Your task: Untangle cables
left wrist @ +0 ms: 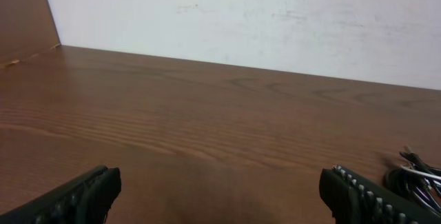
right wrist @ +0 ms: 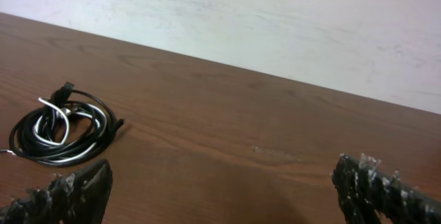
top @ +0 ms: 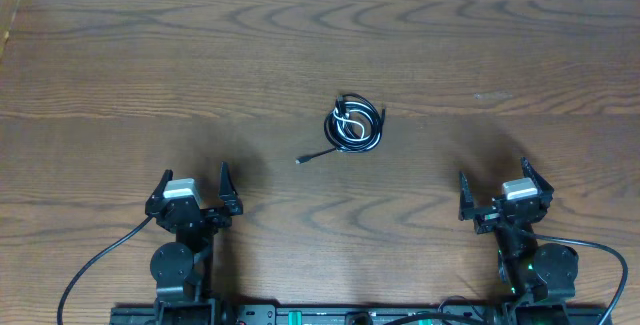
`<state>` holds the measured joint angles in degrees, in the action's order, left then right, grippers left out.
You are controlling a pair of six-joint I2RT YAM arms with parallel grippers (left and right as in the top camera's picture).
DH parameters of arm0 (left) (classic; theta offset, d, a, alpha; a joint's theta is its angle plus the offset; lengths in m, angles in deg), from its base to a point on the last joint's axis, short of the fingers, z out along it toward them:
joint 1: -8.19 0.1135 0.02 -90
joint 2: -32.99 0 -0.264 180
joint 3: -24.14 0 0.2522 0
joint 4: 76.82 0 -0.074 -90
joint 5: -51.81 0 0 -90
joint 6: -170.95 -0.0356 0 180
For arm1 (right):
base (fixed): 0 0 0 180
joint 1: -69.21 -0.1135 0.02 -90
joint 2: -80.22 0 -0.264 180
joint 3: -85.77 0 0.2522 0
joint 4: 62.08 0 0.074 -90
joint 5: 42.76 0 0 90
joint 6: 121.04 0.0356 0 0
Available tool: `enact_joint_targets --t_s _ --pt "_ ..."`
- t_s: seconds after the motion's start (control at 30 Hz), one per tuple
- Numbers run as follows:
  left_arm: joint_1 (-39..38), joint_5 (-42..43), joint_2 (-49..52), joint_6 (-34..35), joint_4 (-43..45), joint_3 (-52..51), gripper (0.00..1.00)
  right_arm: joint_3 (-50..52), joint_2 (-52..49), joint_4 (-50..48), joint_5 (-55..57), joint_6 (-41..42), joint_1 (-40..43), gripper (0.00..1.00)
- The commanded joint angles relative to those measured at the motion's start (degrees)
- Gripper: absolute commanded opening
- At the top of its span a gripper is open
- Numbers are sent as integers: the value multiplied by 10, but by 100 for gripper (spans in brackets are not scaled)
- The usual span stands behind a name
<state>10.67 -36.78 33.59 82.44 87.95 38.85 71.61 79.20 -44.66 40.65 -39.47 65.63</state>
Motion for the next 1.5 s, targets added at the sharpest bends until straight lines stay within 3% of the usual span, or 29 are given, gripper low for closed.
enact_joint_targets --t_s 0.0,1.47 --pt "-2 -6 -3 3 -26 -7 97 1 4 2 3 -4 -2 99" --pt "-2 -5 -3 3 -26 -7 97 1 4 2 0 -4 -2 99"
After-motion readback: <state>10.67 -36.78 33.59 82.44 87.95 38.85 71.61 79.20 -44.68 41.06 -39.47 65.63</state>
